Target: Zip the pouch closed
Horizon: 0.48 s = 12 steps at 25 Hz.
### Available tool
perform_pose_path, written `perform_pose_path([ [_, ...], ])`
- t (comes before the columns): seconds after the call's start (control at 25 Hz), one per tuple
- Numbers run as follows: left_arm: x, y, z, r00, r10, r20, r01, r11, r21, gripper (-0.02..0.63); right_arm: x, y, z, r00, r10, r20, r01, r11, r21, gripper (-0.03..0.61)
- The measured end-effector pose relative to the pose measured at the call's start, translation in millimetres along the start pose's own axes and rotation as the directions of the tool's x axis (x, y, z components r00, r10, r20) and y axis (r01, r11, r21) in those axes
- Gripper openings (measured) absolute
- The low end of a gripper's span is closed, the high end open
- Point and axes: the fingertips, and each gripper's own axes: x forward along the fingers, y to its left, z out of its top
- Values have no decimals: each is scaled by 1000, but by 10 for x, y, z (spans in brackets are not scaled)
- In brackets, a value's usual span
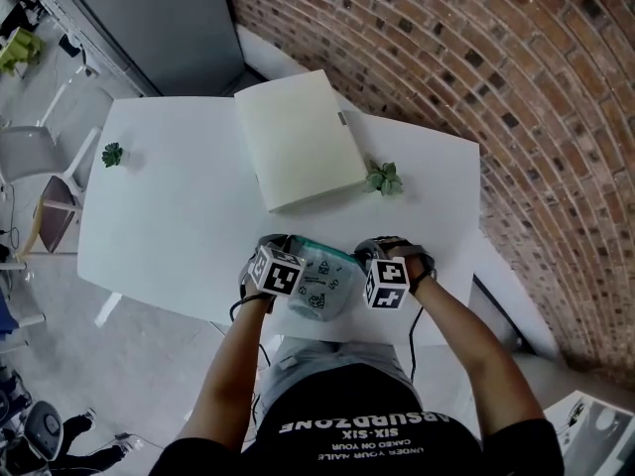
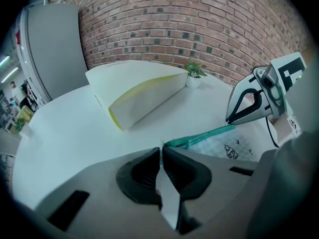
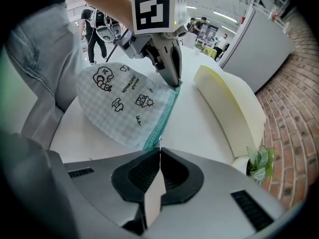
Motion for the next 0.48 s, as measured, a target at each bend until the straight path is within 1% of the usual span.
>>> perform_pose_path([
  [0.12, -4, -2, -1, 999, 32, 17, -32, 999, 20, 25, -1, -11, -2, 1000, -23, 11, 23, 999, 46, 2],
  [0.2, -1, -17, -8, 999, 40, 22, -40, 999, 13, 25, -13, -21, -16, 999, -34, 20, 32, 995, 95, 2],
  [0.28, -8, -18, -14, 999, 24, 27, -23, 999, -41, 36, -34, -42, -27, 998, -46, 31, 41, 987, 158, 3],
  [0.32, -20, -10, -15, 999, 13, 35, -10, 997, -79, 73, -47, -54, -29, 998, -52, 39, 44, 980, 194, 7],
  [0.36, -41, 0, -14, 999, 5, 47, 1, 993, -114, 92, -64, -65, -30, 997, -57, 50, 44, 971, 236, 15],
  [0.4, -74, 10, -8, 998, 2, 59, 6, 990, -142, 95, -84, -77, -29, 996, -61, 64, 41, 958, 284, 24],
  [0.48, -187, 32, 10, 997, 11, 71, 2, 983, -182, 98, -137, -107, -20, 992, -73, 98, 29, 920, 390, 34],
])
